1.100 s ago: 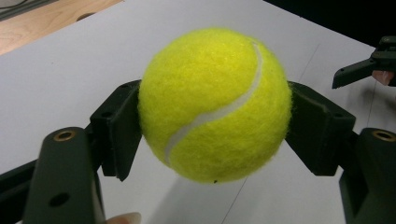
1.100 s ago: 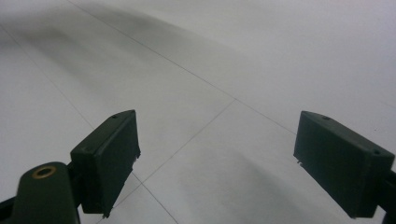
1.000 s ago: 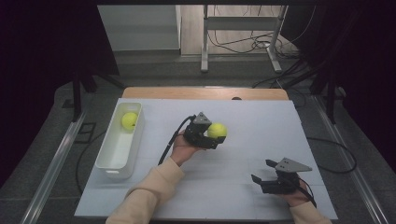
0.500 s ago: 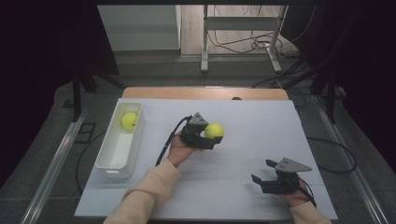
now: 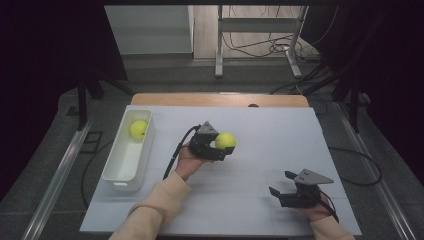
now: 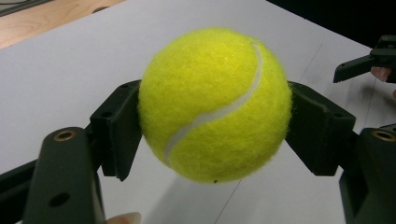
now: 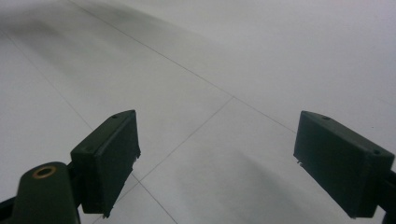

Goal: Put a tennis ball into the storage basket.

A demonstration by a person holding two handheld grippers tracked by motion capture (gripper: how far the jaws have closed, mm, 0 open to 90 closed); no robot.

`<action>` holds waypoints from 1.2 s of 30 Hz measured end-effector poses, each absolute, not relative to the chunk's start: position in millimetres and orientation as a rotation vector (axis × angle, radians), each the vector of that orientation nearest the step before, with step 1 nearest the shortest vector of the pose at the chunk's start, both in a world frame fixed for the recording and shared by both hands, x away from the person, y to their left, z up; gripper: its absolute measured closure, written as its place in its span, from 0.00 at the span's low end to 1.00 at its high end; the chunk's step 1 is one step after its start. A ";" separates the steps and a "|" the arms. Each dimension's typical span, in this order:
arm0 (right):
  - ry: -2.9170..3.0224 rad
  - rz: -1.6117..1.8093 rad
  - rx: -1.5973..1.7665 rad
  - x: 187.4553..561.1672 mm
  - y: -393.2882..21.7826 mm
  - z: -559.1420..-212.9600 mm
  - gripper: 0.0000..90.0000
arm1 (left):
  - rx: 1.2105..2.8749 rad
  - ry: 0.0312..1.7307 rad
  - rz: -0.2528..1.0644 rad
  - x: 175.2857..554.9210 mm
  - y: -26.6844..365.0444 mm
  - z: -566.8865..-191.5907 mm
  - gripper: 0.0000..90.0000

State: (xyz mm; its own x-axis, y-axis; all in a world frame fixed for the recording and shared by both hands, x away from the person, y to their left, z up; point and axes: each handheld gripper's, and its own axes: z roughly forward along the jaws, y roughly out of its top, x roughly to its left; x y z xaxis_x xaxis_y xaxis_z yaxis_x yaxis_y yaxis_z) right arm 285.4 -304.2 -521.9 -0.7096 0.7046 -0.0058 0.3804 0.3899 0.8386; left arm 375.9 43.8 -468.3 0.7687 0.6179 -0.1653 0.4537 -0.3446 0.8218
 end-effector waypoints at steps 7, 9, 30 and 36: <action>2.295 1.233 0.940 285.2 -304.2 -521.9 0.16 | 1.994 0.811 0.209 374.6 47.8 -470.0 0.30; 2.294 1.236 0.941 285.2 -304.3 -522.0 0.16 | 1.992 0.815 0.204 375.0 49.5 -470.6 0.30; 2.290 1.241 0.940 284.9 -304.8 -521.8 0.16 | 1.980 0.818 0.213 370.1 57.5 -466.9 0.30; 2.290 1.241 0.940 284.7 -304.8 -521.6 0.16 | 1.976 0.816 0.215 367.1 60.6 -464.5 0.30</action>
